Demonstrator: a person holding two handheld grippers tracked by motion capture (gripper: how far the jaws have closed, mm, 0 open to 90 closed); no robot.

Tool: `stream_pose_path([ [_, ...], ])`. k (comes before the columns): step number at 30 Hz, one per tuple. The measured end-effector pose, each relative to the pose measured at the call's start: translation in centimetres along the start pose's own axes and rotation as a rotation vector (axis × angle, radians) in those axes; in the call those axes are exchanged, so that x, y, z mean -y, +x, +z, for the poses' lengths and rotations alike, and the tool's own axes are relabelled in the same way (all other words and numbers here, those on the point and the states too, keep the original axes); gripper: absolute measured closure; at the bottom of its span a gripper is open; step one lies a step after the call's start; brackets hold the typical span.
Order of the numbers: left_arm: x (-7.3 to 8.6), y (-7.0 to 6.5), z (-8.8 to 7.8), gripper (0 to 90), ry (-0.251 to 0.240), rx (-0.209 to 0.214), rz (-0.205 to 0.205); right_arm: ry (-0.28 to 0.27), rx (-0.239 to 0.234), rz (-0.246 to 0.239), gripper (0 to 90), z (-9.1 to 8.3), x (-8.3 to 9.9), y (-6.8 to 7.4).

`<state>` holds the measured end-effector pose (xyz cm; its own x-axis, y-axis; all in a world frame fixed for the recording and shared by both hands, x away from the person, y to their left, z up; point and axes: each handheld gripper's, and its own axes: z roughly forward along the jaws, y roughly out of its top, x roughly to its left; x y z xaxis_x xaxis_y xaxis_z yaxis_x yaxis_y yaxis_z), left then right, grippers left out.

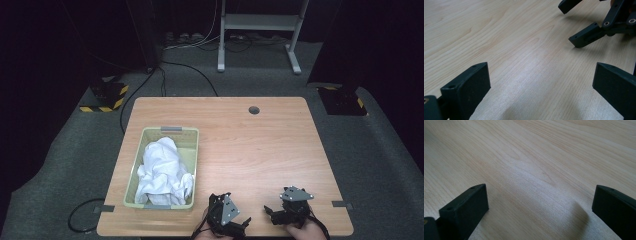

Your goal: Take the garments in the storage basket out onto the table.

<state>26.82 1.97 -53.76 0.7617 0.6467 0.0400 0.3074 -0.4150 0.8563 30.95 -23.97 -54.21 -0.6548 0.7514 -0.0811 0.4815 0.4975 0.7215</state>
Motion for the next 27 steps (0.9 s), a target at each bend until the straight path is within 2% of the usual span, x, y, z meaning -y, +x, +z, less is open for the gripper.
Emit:
stream_pose_path([
  [4, 0.0, 0.4, 0.0, 1.6, -0.003, 0.024, -0.029, -0.005, -0.002, -0.002, 0.2, 0.0, 0.0, 0.0],
  [7, 0.0, 0.3, 0.0, 1.5, -0.001, 0.032, -0.016, -0.012, -0.009, 0.009, 0.2, -0.1, 0.0, -0.1],
  [8, 0.0, 0.3, 0.1, 1.5, -0.002, 0.036, 0.001, -0.015, -0.012, 0.014, 0.2, -0.1, 0.0, -0.2],
  [10, -0.1, 0.2, 0.1, 0.8, 0.003, 0.039, 0.004, -0.016, -0.013, 0.014, 0.2, -0.1, 0.1, -0.2],
  [16, -0.3, 0.5, 0.2, 0.8, 0.013, 0.07, -0.024, -0.009, -0.014, 0.016, 0.7, -0.1, 0.0, -0.2],
  [17, -0.4, 0.7, 0.0, 0.8, 0.015, 0.078, -0.041, -0.009, -0.015, 0.018, 0.7, -0.1, 0.0, -0.2],
  [24, -0.6, 1.1, -0.5, 1.1, 0.016, 0.081, -0.06, -0.008, -0.021, 0.021, 0.8, -0.1, 0.0, -0.3],
  [27, -1.0, 1.1, -0.8, 1.1, 0.007, 0.076, -0.056, -0.01, -0.024, 0.021, 0.8, -0.1, 0.0, -0.3],
])
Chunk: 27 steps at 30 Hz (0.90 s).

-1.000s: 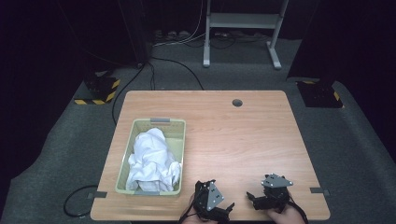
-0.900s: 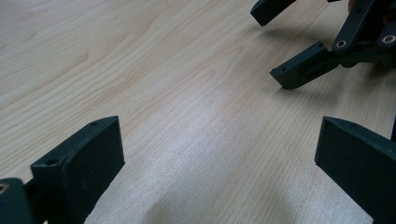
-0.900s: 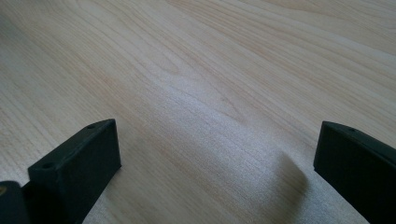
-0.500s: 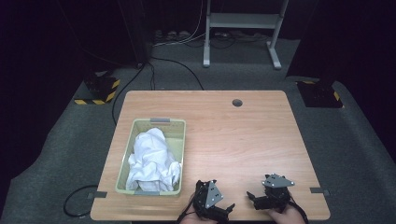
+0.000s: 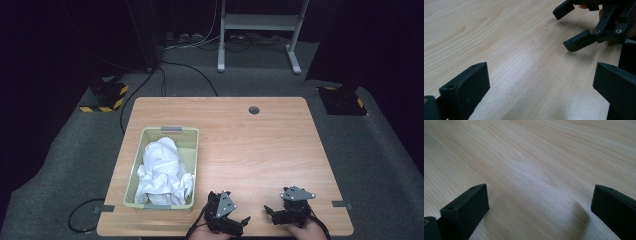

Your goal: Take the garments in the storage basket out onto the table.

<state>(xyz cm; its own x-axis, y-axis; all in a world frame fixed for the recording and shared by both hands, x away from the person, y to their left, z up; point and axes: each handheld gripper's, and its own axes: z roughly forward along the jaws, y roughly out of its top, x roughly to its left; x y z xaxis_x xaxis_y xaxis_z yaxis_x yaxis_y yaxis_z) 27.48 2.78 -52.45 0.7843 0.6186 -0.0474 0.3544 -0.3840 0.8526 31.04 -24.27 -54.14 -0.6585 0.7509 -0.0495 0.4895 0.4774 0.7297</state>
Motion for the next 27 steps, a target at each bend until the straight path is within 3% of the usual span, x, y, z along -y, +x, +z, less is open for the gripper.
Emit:
stream_pose_path([
  [12, -1.6, -1.0, -1.0, 1.3, -0.017, 0.013, 0.021, -0.005, -0.007, 0.001, 0.8, 0.0, 0.0, 0.0],
  [27, -2.5, -0.7, -1.8, 1.4, -0.021, -0.002, 0.021, -0.013, -0.019, -0.002, 0.8, -0.1, 0.0, -0.1],
])
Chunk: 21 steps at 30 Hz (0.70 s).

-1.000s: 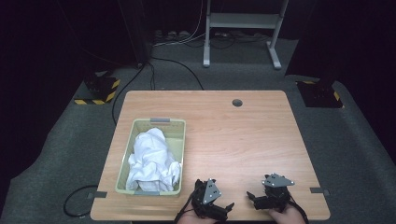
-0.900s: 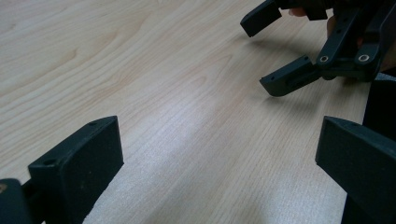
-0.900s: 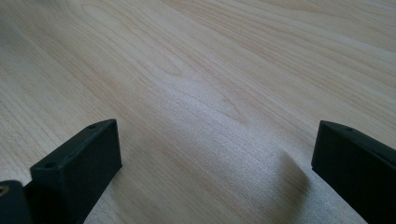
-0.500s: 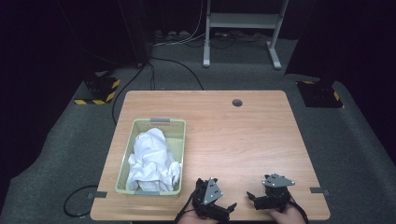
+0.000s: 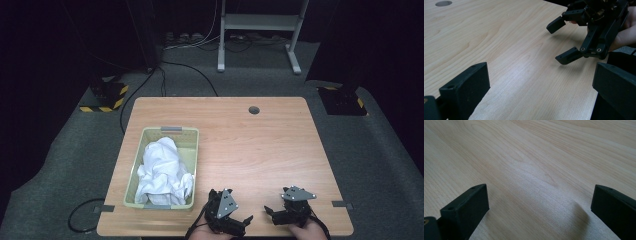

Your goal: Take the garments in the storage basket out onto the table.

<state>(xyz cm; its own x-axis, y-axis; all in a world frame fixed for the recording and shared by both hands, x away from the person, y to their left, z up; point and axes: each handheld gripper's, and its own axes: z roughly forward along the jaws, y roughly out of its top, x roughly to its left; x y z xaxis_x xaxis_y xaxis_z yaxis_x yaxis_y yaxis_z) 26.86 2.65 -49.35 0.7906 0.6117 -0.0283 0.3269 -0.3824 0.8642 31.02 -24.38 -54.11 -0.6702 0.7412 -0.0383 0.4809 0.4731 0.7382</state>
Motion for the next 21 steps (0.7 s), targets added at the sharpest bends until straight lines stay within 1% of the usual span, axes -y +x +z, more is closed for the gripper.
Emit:
stream_pose_path([
  [21, -0.7, 0.9, -1.2, 1.3, -0.013, -0.023, -0.013, -0.006, -0.004, 0.006, 0.8, -0.1, 0.0, -0.1],
])
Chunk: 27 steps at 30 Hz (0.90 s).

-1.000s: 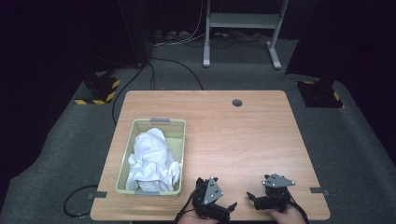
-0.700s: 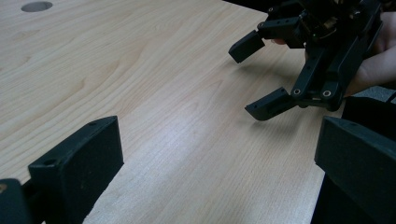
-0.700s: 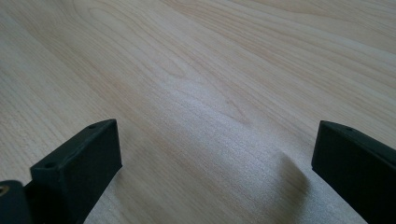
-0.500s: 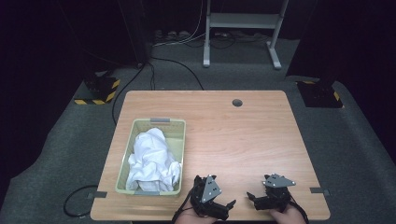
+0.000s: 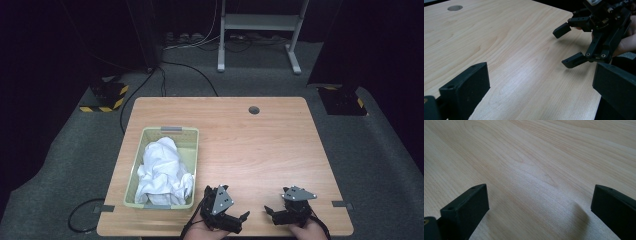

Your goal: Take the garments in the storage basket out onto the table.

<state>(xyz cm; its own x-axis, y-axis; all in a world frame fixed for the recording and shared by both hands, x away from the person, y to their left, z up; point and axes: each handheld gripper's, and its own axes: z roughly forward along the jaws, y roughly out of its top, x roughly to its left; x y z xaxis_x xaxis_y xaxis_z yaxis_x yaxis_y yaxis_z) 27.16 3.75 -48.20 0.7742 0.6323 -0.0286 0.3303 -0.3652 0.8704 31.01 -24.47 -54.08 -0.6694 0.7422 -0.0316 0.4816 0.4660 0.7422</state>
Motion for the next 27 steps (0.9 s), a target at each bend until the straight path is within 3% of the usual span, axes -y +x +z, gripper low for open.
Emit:
stream_pose_path([
  [12, -0.1, 0.8, -1.1, 1.3, -0.014, -0.038, -0.002, -0.002, -0.002, 0.001, 0.8, 0.0, 0.0, 0.0],
  [27, 0.0, 1.7, -1.8, 1.3, -0.001, -0.05, -0.032, -0.007, -0.005, 0.0, 0.8, -0.1, 0.0, 0.0],
])
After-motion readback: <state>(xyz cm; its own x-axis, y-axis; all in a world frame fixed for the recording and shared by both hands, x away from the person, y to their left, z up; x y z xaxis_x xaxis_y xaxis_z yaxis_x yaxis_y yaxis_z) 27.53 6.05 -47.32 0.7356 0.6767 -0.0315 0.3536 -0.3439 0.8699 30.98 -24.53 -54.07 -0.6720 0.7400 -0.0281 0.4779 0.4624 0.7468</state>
